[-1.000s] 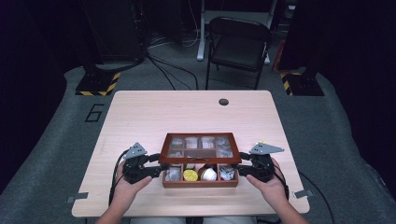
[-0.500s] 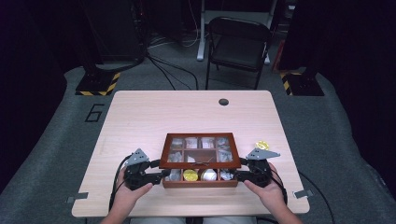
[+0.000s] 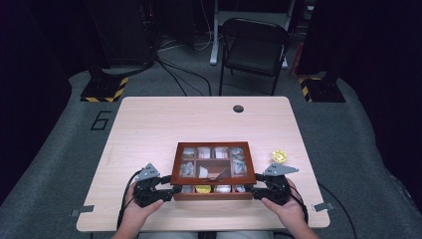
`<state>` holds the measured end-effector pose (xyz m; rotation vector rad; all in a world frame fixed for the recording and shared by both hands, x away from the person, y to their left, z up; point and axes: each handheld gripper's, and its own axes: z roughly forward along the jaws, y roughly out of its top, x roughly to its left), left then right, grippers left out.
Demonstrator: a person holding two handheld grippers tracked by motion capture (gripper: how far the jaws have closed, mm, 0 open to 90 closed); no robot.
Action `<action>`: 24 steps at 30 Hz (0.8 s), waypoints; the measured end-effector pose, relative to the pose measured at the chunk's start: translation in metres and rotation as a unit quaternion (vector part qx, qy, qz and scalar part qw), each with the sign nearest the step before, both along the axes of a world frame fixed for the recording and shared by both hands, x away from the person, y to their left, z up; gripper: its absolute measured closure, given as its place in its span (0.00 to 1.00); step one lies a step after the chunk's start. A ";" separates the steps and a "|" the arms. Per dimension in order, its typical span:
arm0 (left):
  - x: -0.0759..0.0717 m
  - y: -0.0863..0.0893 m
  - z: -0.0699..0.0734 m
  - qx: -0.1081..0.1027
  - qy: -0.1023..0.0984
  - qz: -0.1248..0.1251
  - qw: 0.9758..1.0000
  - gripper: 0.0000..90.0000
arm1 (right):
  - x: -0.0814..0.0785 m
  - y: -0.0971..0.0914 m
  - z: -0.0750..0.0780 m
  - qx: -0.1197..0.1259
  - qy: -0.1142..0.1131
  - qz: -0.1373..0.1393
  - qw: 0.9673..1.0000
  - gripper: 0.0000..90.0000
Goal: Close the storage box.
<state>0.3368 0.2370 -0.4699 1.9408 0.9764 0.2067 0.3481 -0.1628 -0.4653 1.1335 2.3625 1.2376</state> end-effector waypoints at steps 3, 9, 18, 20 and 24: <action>-0.002 -0.001 -0.002 0.001 0.004 -0.002 1.000 0.47 | -0.002 -0.001 -0.002 -0.001 0.004 0.002 1.000 0.47; -0.005 -0.002 -0.005 0.011 0.006 -0.005 1.000 0.47 | -0.005 -0.002 -0.005 -0.007 0.012 0.004 1.000 0.47; -0.007 -0.003 -0.006 0.032 0.007 -0.005 0.999 0.47 | -0.006 -0.003 -0.008 -0.016 0.018 0.008 1.000 0.47; -0.008 -0.003 -0.007 0.036 0.011 -0.006 0.999 0.47 | -0.006 -0.003 -0.009 -0.018 0.026 0.006 0.999 0.46; -0.010 -0.003 -0.008 0.042 0.018 -0.002 0.999 0.47 | -0.008 -0.005 -0.011 -0.021 0.031 0.009 0.999 0.46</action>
